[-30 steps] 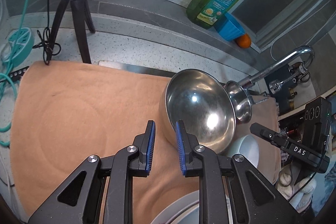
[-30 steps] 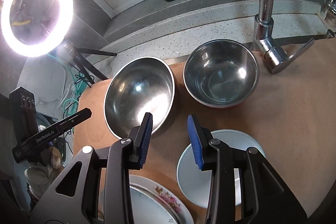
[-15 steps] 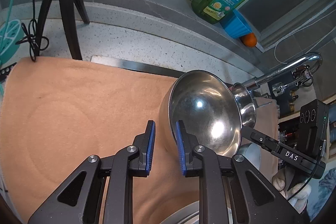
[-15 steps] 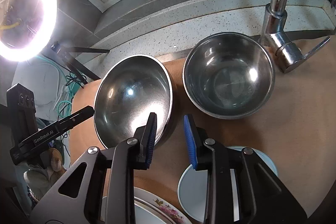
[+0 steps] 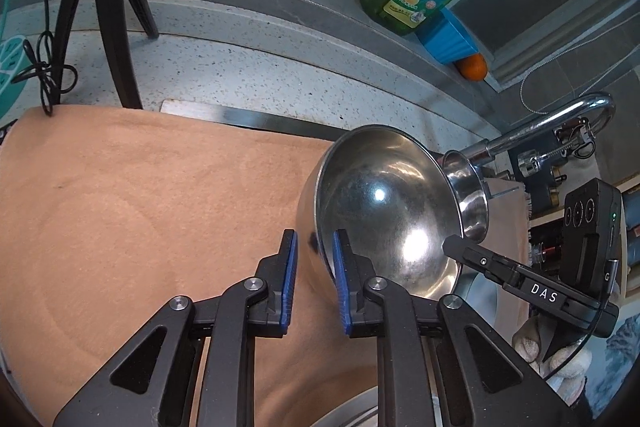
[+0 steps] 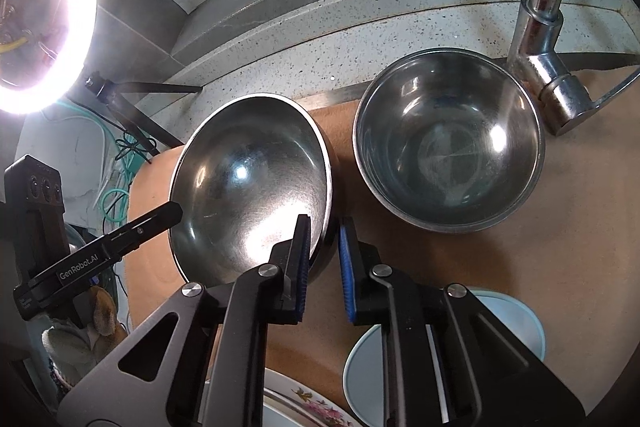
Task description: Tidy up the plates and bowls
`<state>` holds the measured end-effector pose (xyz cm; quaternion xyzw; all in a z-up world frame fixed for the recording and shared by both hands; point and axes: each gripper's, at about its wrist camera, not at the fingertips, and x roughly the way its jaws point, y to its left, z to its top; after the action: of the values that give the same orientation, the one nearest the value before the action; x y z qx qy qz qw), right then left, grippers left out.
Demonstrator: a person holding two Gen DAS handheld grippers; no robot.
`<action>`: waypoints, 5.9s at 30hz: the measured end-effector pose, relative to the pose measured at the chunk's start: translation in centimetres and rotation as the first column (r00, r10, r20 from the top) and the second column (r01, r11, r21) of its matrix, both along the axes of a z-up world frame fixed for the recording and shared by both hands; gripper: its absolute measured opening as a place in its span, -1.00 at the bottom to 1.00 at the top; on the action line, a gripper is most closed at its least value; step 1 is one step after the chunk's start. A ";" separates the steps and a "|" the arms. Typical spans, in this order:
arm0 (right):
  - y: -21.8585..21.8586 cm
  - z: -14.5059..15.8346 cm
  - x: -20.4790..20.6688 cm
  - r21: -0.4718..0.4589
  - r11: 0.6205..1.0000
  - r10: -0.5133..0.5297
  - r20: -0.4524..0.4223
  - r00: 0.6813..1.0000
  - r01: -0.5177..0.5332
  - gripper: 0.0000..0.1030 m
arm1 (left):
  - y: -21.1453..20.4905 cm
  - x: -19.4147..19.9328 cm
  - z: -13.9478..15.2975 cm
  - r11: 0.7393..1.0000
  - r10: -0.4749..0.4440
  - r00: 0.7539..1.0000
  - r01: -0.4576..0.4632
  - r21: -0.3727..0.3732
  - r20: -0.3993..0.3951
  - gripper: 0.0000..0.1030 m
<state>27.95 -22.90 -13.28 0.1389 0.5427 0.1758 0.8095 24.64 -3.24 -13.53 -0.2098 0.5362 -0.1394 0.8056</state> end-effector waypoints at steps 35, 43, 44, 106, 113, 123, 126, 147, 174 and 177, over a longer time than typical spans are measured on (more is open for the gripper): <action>5.6 2.8 -7.0 0.008 0.988 0.152 0.049 0.987 -0.152 -0.72 | 5.1 -8.7 3.1 0.994 0.109 0.991 -0.111 0.018 0.077 -0.72; 8.2 3.0 -10.8 0.014 0.975 0.221 0.053 0.974 -0.222 -0.72 | 7.2 -13.0 3.3 0.987 0.155 0.985 -0.157 0.025 0.075 -0.72; 8.4 3.0 -11.3 0.013 0.973 0.229 0.054 0.972 -0.230 -0.72 | 7.4 -13.4 3.2 0.987 0.159 0.985 -0.161 0.026 0.074 -0.72; 15.6 -0.2 -18.9 -0.024 0.890 0.456 -0.013 0.890 -0.456 -0.63 | 12.7 -22.8 0.1 0.957 0.289 0.957 -0.288 0.042 -0.024 -0.72; 13.5 1.3 -18.6 -0.024 0.906 0.424 0.035 0.905 -0.423 -0.63 | 13.1 -23.1 1.9 0.949 0.315 0.949 -0.315 0.026 0.019 -0.72; 7.6 3.2 -17.0 -0.018 0.947 0.320 0.088 0.943 -0.320 -0.55 | 11.0 -20.7 4.7 0.960 0.277 0.956 -0.280 0.016 0.100 -0.72; 5.5 3.7 -16.3 -0.023 0.961 0.278 0.109 0.955 -0.277 -0.41 | 9.4 -19.5 5.2 0.968 0.244 0.963 -0.249 0.027 0.118 -0.72; -11.4 5.9 -6.0 -0.017 0.997 -0.064 0.195 0.979 0.069 -0.20 | -6.4 -4.4 5.6 0.998 -0.063 0.989 0.063 0.001 0.135 -0.72; -13.3 0.2 3.8 0.067 0.988 -0.138 0.023 0.990 0.137 -0.55 | -13.3 6.5 1.0 0.990 -0.139 0.990 0.139 -0.003 -0.003 -0.72; -13.4 -0.1 4.0 0.067 0.989 -0.136 0.018 0.990 0.135 -0.57 | -13.6 6.7 0.7 0.989 -0.145 0.989 0.145 0.003 -0.004 -0.72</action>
<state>31.97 -36.26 -13.39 0.2001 0.5166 0.1397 0.8207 31.38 -16.81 -12.78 -0.1692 0.5518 -0.1962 0.7927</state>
